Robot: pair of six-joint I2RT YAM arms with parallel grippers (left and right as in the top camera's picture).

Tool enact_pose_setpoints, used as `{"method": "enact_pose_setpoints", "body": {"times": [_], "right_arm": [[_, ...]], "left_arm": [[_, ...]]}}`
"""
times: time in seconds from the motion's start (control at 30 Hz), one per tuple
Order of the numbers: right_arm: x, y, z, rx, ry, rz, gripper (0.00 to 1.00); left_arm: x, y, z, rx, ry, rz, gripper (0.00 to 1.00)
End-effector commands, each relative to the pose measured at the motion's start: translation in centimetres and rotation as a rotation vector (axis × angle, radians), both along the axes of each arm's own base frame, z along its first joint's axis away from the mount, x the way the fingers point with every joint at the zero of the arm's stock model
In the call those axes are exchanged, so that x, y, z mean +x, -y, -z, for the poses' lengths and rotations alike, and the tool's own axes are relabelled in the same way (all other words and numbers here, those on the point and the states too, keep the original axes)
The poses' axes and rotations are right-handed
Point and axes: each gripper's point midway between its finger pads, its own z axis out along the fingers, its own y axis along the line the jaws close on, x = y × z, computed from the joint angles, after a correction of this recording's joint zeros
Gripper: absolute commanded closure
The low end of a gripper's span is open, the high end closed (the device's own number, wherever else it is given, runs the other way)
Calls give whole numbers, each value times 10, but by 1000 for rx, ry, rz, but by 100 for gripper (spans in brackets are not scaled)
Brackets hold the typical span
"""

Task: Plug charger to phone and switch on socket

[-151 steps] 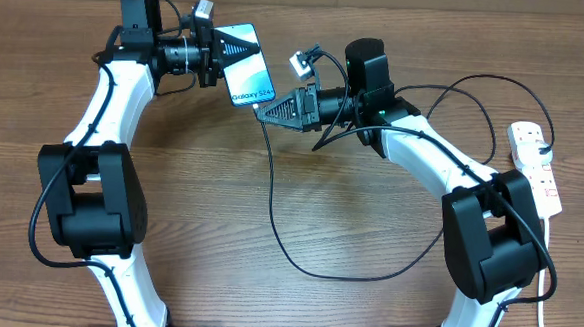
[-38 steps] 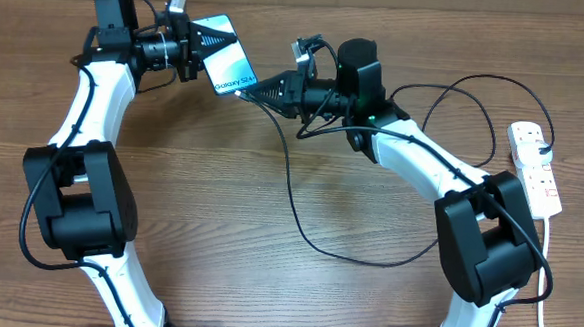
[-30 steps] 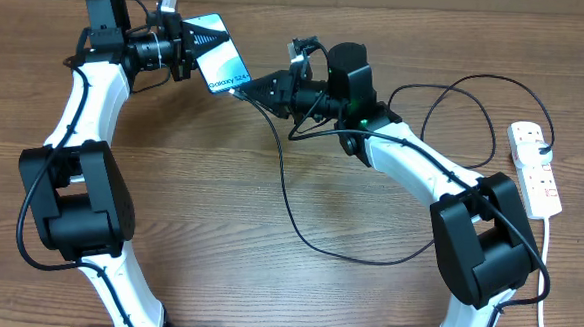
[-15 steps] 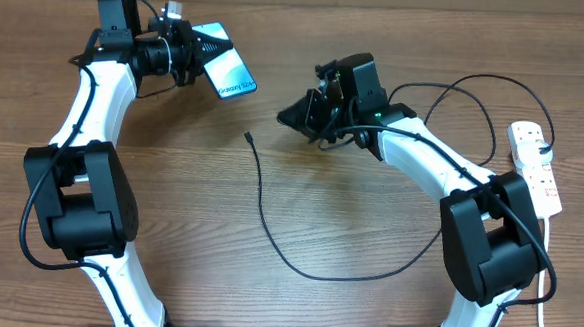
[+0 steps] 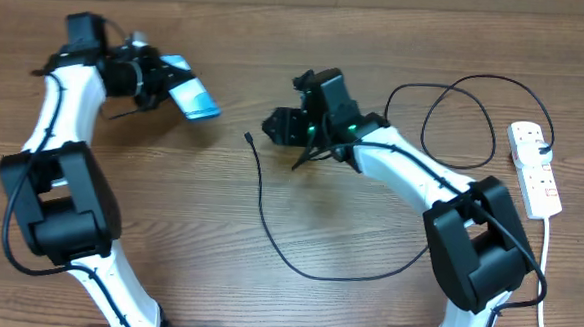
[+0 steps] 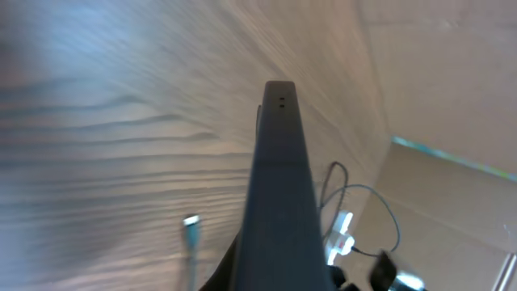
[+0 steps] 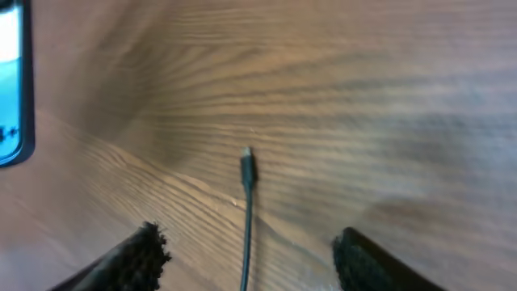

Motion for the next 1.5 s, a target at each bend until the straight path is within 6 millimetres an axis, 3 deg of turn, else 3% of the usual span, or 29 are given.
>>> {"method": "enact_pose_setpoints", "body": {"times": [0.0,0.23,0.37,0.73,1.07,1.13,1.27,1.47], "right_arm": [[11,-8,-12,-118,186,-10,24],[12,-26,-16,-181,312,-35,21],[12,-28,3,-199,294,-41,21],[3,-30,40,-221,215,-81,22],[-2,-22,49,-265,186,-84,22],[2,-24,45,-272,230,-113,28],[8,-32,35,-255,301,-148,51],[18,-42,30,-239,385,-172,59]], "left_arm": [[-13,-21,-6,47,47,45,96],[-39,-12,1,56,1,146,96],[-48,-2,5,74,-20,195,96],[-67,-6,26,207,-150,214,96],[-72,-6,33,270,-186,231,96],[-71,-2,33,272,-183,239,96],[-70,4,33,275,-176,253,96],[-71,13,34,281,-173,275,96]]}}
